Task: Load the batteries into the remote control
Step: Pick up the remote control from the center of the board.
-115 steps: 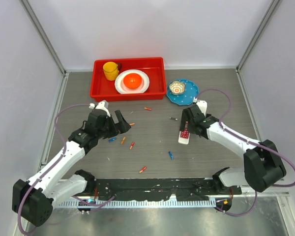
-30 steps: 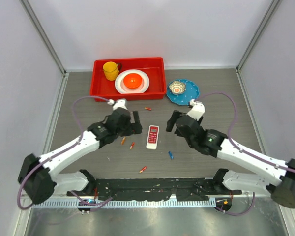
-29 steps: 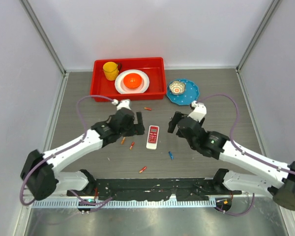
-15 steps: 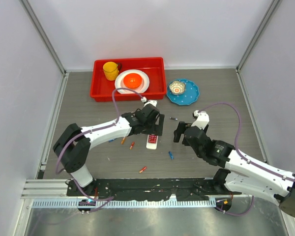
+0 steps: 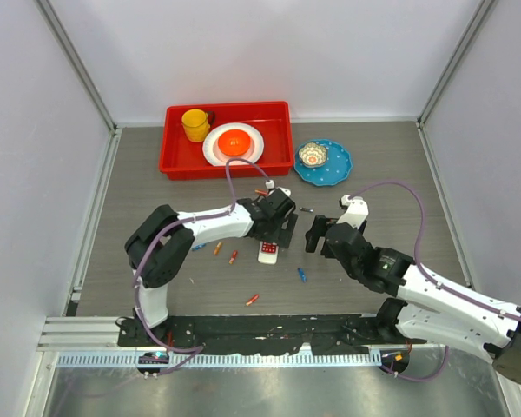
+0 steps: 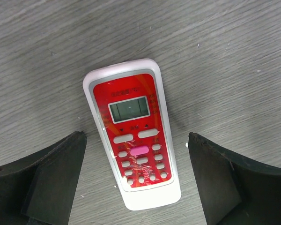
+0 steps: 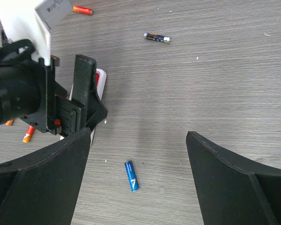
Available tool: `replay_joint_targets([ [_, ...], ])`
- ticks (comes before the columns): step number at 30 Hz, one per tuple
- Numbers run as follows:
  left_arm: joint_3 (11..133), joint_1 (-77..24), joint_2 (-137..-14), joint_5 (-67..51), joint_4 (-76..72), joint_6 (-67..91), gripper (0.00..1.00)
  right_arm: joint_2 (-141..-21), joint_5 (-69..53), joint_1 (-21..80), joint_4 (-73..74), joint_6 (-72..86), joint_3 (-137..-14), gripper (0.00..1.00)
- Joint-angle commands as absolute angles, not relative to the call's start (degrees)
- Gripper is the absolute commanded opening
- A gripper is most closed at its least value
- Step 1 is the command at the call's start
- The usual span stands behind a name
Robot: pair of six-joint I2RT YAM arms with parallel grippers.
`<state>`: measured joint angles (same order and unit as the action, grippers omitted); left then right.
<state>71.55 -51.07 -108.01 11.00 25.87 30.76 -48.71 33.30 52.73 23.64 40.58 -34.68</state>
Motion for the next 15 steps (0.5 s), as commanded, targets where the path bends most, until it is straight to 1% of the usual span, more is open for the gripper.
replay_joint_targets([
  [1,74.4,-51.6,-108.9,12.5,27.0,29.7,0.93,-47.0,34.0,52.6,22.5,40.3,-35.3,0.88],
  [6,75.5,-52.1,-111.0,13.5,28.2,31.1,0.86,-46.4,34.3,52.6,22.9,41.1,-34.5,0.88],
  [15,74.8,-53.7,-112.1,18.0,28.2,35.9,0.84,-46.1,34.6,52.6,22.9,42.6,-33.4,0.88],
])
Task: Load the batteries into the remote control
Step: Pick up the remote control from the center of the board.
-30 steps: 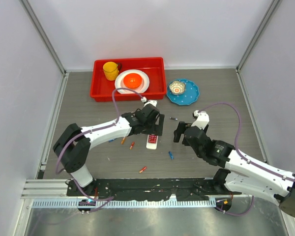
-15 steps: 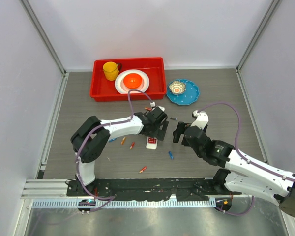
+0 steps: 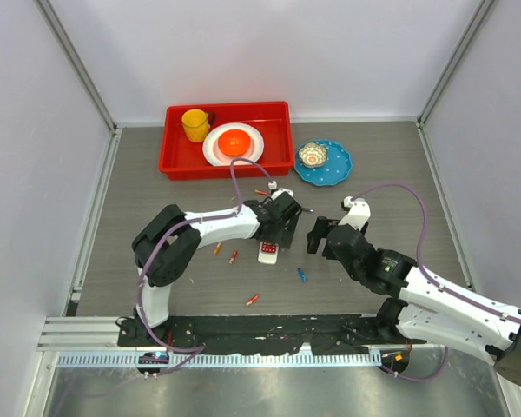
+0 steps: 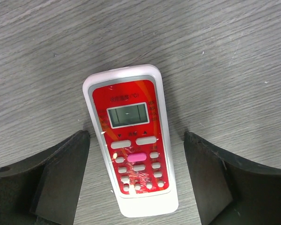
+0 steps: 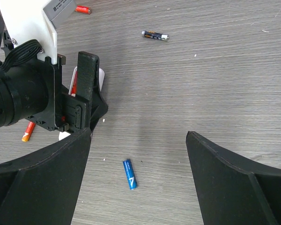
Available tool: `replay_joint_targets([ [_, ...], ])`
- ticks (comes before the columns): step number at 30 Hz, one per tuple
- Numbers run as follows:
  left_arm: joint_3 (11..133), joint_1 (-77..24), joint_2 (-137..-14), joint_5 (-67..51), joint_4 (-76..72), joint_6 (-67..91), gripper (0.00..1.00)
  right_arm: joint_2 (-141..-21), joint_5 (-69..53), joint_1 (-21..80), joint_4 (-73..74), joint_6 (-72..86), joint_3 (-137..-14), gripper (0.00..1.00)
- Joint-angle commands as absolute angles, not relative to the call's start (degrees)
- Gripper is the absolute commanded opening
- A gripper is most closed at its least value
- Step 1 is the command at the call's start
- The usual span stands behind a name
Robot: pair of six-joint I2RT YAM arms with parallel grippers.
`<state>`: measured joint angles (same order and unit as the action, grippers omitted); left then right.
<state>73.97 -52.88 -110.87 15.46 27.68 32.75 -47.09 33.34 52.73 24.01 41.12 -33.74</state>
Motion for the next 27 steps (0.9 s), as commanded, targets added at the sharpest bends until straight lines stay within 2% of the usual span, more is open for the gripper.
replay_joint_targets([
  [1,74.5,-53.8,-112.3,18.2,28.1,36.8,0.84,-46.2,34.5,52.6,23.0,42.6,-33.4,0.88],
  [4,73.7,-53.7,-112.1,18.5,27.4,38.5,0.81,-46.1,34.4,52.6,23.0,42.8,-33.2,0.88],
  [13,72.7,-54.0,-112.3,20.1,27.3,40.6,0.61,-45.4,34.2,52.6,23.0,43.9,-32.2,0.88],
  [14,72.6,-54.1,-112.4,20.1,27.3,40.7,0.56,-45.5,34.2,52.6,22.9,44.0,-32.1,0.88],
  [18,72.3,-54.3,-112.8,20.4,26.6,40.8,0.44,-45.4,34.4,52.5,23.0,43.9,-31.6,0.87],
  [19,72.0,-54.4,-112.4,20.6,26.2,40.8,0.38,-45.3,34.4,52.6,23.0,43.9,-31.6,0.88],
  [21,69.9,-54.4,-111.0,22.2,23.4,41.0,0.33,-45.1,34.0,52.6,23.1,43.8,-31.9,0.87],
  [27,63.2,-53.7,-95.6,25.0,15.2,39.5,0.09,-41.8,36.8,52.5,23.4,41.9,-34.7,0.88],
])
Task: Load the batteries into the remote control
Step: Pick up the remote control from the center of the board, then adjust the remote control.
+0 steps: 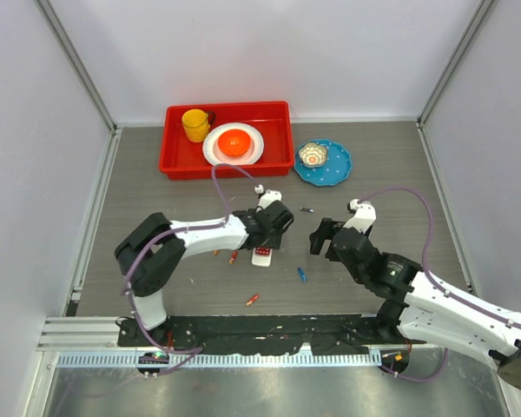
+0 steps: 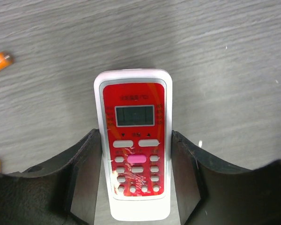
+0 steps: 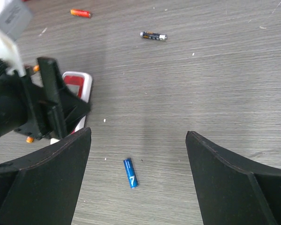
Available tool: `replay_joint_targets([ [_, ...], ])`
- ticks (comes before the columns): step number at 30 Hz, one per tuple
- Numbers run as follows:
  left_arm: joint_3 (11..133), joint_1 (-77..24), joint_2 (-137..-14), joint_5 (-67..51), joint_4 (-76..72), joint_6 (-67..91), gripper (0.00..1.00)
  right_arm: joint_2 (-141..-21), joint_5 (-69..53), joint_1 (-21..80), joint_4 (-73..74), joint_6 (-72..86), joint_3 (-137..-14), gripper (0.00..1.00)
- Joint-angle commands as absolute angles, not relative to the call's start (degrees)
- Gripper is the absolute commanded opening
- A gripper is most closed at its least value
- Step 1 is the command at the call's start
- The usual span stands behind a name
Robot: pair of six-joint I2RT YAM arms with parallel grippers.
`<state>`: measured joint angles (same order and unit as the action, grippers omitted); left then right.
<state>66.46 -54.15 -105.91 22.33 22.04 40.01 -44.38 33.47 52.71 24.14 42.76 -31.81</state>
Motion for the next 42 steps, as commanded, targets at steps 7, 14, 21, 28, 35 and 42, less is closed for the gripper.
replay_joint_targets([
  [7,46.5,-43.7,-72.8,4.1,-9.4,44.3,0.0,-42.6,17.8,47.6,16.3,37.0,-37.1,0.94],
  [14,34.1,-34.5,-62.2,-12.7,-31.7,54.0,0.0,-41.0,-6.9,41.1,-10.2,45.9,-27.7,0.96],
  [21,24.9,-33.0,-62.9,-18.6,-56.1,65.8,0.0,-46.8,-20.6,39.5,-30.4,53.3,-22.8,0.96],
  [28,22.3,-33.0,-66.5,-19.4,-68.3,69.7,0.0,-52.9,-26.3,39.6,-37.9,55.0,-22.7,0.96],
  [35,22.1,-33.0,-67.4,-20.1,-69.4,69.8,0.0,-56.7,-27.7,40.1,-50.0,59.5,-20.6,0.96],
  [42,22.2,-33.0,-67.3,-21.0,-69.2,69.9,0.0,-59.8,-26.7,41.0,-51.4,59.4,-22.5,0.96],
])
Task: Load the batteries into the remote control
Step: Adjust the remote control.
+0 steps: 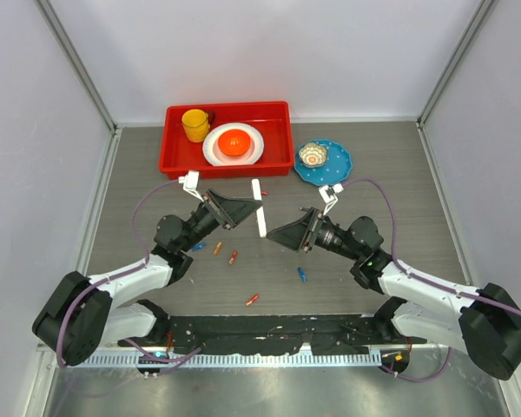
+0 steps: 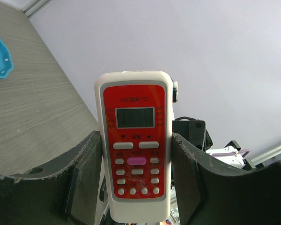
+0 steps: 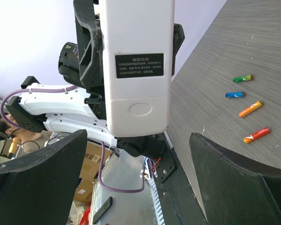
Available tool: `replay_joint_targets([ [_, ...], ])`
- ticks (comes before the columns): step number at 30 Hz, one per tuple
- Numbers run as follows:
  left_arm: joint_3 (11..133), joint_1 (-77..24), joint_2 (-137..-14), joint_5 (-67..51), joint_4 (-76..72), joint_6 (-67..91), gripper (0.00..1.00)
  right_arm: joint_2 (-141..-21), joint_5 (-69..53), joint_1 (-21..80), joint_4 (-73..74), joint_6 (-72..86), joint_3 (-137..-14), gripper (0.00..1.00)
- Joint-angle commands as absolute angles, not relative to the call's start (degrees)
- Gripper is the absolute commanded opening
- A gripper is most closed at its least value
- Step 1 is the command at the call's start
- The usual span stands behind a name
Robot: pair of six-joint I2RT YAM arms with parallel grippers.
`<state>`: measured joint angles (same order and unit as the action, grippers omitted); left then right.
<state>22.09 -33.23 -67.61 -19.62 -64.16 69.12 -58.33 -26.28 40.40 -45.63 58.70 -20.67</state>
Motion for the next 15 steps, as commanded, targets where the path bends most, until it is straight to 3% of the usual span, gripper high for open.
replay_joint_targets([
  [1,22.1,-33.0,-67.3,-20.9,-69.2,69.9,0.0,-60.2,-26.5,41.1,-51.3,59.2,-22.8,0.96],
  [15,21.8,-33.2,-67.6,-21.6,-70.1,70.9,0.0,-66.9,-26.6,41.7,-56.5,60.2,-25.8,0.94],
])
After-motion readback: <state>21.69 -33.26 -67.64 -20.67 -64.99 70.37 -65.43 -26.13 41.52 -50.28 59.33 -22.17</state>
